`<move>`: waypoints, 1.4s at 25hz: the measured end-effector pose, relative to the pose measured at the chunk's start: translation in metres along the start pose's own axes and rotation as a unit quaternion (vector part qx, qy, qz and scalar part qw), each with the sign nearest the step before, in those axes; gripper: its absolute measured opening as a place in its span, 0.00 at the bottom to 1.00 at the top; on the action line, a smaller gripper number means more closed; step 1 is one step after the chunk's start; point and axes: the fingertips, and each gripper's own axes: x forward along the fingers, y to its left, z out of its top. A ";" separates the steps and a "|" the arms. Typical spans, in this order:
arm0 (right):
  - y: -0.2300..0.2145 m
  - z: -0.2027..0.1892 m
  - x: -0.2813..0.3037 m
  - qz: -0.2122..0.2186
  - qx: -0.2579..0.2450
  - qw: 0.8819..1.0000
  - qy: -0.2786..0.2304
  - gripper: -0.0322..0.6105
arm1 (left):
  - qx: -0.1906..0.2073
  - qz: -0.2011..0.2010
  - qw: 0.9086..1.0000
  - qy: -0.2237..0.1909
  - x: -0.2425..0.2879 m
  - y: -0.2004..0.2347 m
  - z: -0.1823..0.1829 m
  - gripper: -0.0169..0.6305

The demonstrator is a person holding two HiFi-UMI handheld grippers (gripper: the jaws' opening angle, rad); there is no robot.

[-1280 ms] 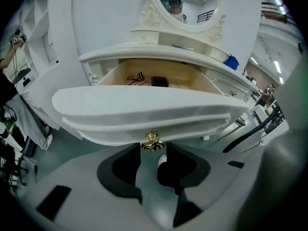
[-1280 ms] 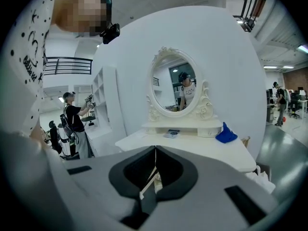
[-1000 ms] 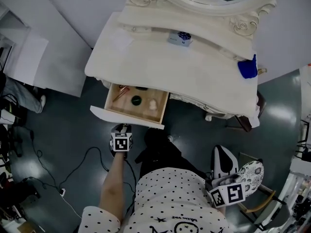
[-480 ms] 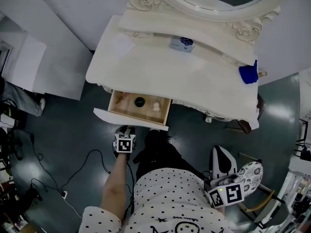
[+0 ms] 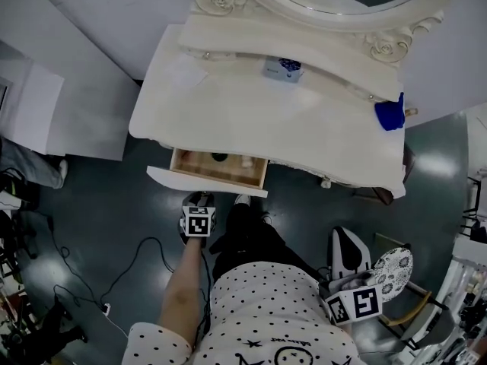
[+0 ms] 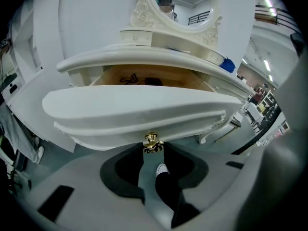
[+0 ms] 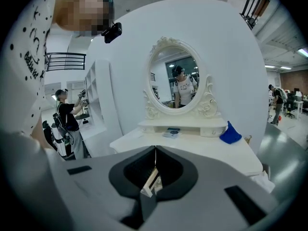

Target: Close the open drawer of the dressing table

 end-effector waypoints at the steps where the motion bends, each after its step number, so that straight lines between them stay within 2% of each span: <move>1: -0.001 0.001 0.000 -0.004 0.000 1.000 -0.001 0.06 | 0.000 -0.001 1.000 0.001 0.002 0.000 0.002 0.25; 12: -0.009 0.009 0.006 -0.048 0.007 0.999 -0.004 0.06 | 0.020 -0.016 1.000 -0.002 0.020 0.003 0.035 0.25; 21: -0.006 0.013 0.017 -0.063 0.004 0.998 -0.004 0.06 | 0.036 -0.033 0.999 -0.016 0.032 0.003 0.067 0.24; 35: -0.008 0.017 0.026 -0.079 0.007 0.997 -0.003 0.06 | 0.045 -0.043 0.998 -0.021 0.046 0.005 0.087 0.24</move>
